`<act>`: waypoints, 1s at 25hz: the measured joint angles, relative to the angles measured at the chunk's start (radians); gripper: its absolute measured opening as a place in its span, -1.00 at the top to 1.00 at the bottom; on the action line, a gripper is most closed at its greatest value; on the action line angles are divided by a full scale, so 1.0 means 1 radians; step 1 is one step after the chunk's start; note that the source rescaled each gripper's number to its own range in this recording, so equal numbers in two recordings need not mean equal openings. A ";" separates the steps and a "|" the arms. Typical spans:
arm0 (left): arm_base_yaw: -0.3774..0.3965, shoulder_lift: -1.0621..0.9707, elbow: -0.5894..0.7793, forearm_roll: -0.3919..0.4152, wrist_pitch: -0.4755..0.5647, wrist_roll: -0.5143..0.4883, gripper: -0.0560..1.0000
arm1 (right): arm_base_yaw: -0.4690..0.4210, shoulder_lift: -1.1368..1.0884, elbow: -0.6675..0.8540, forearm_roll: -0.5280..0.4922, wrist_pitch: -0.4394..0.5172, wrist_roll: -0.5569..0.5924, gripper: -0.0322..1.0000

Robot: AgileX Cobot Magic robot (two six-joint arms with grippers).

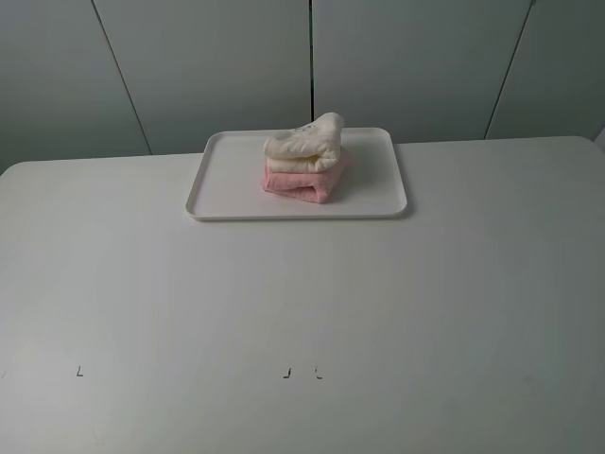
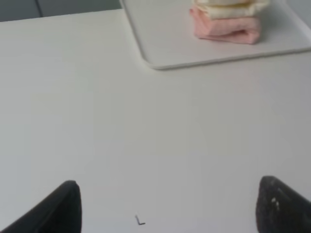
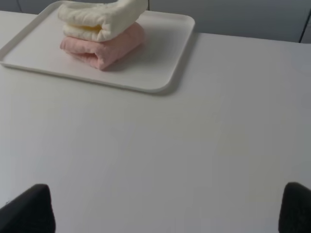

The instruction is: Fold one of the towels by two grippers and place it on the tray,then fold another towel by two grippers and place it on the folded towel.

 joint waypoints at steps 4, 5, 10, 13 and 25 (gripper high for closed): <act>0.177 0.000 0.000 0.004 0.000 0.000 -0.86 | -0.100 -0.001 0.000 0.000 0.000 0.000 -1.00; 0.215 0.000 0.000 0.006 0.000 0.000 -0.86 | -0.114 -0.001 0.000 0.000 0.000 0.000 -1.00; 0.308 0.000 0.000 0.007 0.000 0.006 -0.86 | -0.124 -0.002 0.000 0.000 0.000 0.000 -1.00; 0.313 0.000 0.000 0.007 0.000 0.010 -0.86 | -0.124 -0.002 0.000 0.000 0.000 0.000 -1.00; 0.313 0.000 0.000 0.007 0.000 0.012 -0.86 | -0.124 -0.002 0.000 0.000 0.000 0.000 -1.00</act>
